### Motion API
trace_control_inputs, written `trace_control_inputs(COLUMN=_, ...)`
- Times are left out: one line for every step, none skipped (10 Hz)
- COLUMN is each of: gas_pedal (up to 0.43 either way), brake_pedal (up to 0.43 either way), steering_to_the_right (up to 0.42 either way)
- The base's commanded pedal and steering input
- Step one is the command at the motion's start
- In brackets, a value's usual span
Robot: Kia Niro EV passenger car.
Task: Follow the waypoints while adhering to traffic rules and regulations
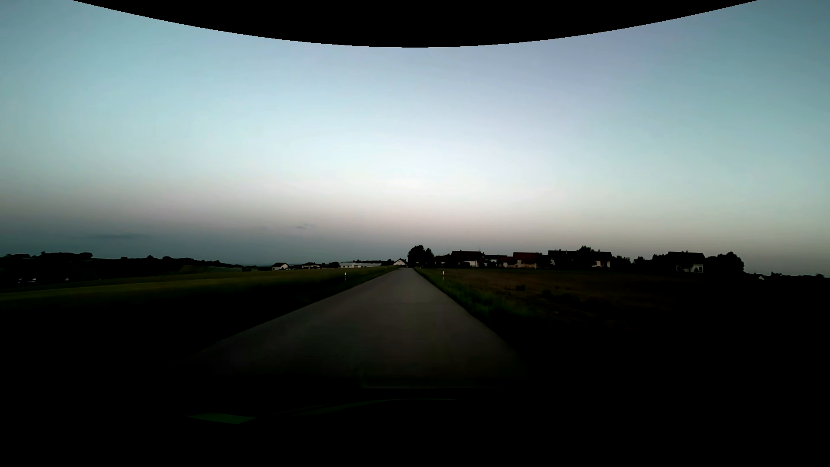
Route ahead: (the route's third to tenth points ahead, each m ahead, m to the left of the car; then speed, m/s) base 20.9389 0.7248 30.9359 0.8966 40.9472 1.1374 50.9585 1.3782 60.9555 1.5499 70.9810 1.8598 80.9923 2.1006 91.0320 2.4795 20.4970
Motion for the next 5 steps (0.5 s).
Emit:
trace_control_inputs(gas_pedal=0.169, brake_pedal=0.0, steering_to_the_right=-0.007)
trace_control_inputs(gas_pedal=0.169, brake_pedal=0.0, steering_to_the_right=-0.007)
trace_control_inputs(gas_pedal=0.169, brake_pedal=0.0, steering_to_the_right=-0.007)
trace_control_inputs(gas_pedal=0.169, brake_pedal=0.0, steering_to_the_right=-0.006)
trace_control_inputs(gas_pedal=0.169, brake_pedal=0.0, steering_to_the_right=-0.006)
